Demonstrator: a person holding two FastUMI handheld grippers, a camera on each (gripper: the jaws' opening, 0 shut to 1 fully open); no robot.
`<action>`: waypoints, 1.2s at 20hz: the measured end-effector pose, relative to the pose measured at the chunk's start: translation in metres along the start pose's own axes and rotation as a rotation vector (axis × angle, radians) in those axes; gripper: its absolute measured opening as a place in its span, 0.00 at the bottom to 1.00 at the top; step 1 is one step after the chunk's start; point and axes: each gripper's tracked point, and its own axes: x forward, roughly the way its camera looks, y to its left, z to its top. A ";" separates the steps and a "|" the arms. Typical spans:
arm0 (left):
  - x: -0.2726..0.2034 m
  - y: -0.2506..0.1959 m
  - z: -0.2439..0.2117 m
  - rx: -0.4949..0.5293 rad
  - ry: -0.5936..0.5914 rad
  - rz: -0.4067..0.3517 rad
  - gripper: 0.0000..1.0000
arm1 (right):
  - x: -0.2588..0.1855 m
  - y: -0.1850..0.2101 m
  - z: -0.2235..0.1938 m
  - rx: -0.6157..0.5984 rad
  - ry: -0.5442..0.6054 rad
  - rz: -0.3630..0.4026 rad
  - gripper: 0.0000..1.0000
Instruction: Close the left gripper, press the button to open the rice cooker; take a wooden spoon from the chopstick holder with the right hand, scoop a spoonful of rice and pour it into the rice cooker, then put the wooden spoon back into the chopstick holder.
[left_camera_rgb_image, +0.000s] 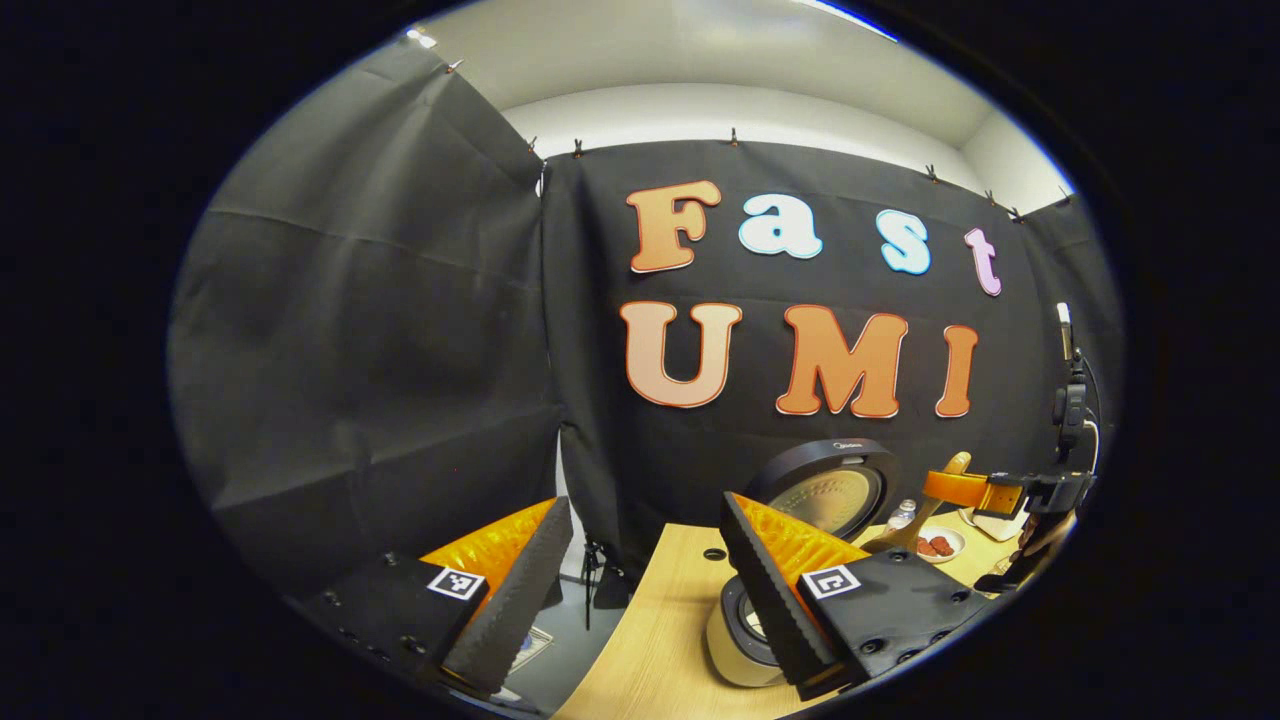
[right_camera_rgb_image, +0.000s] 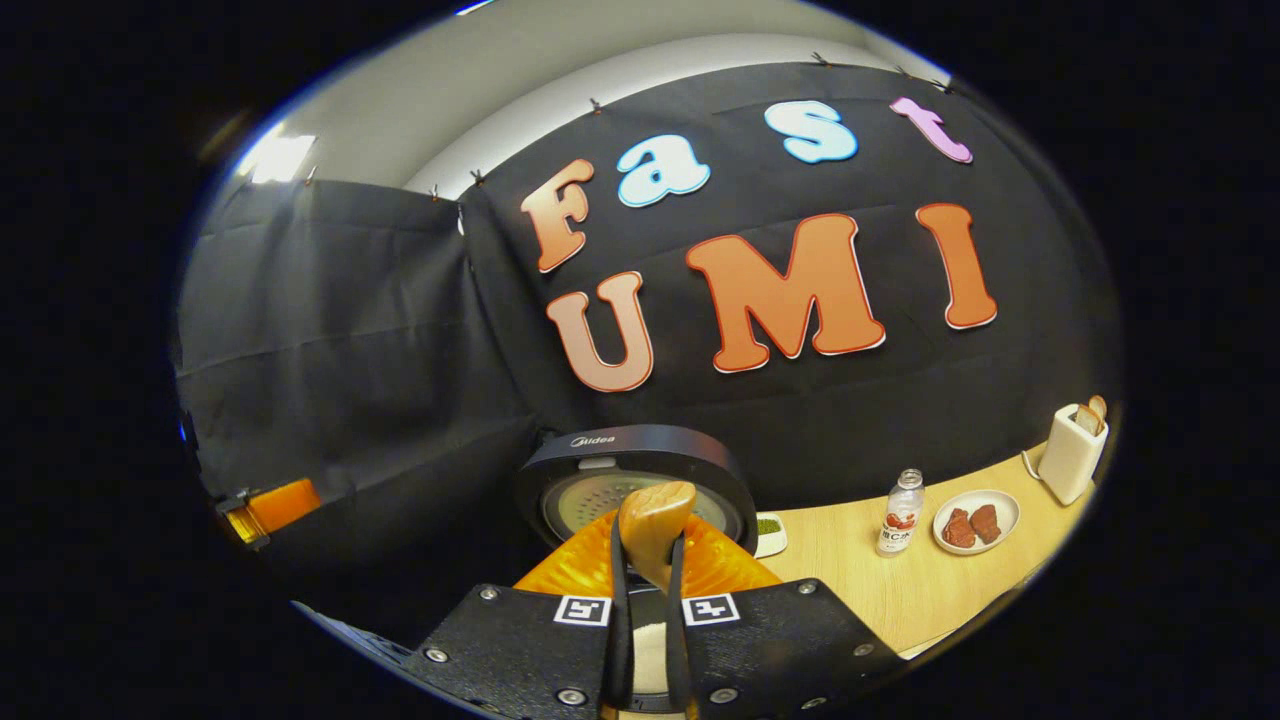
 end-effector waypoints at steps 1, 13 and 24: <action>0.007 -0.013 0.001 -0.009 0.000 -0.029 1.00 | -0.004 -0.009 0.006 0.009 -0.010 -0.016 0.12; 0.040 -0.078 0.007 -0.055 -0.007 -0.065 0.98 | -0.111 -0.208 0.057 0.095 -0.101 -0.312 0.12; 0.039 -0.130 0.014 -0.072 -0.005 -0.036 0.97 | -0.188 -0.360 0.010 0.134 -0.052 -0.539 0.12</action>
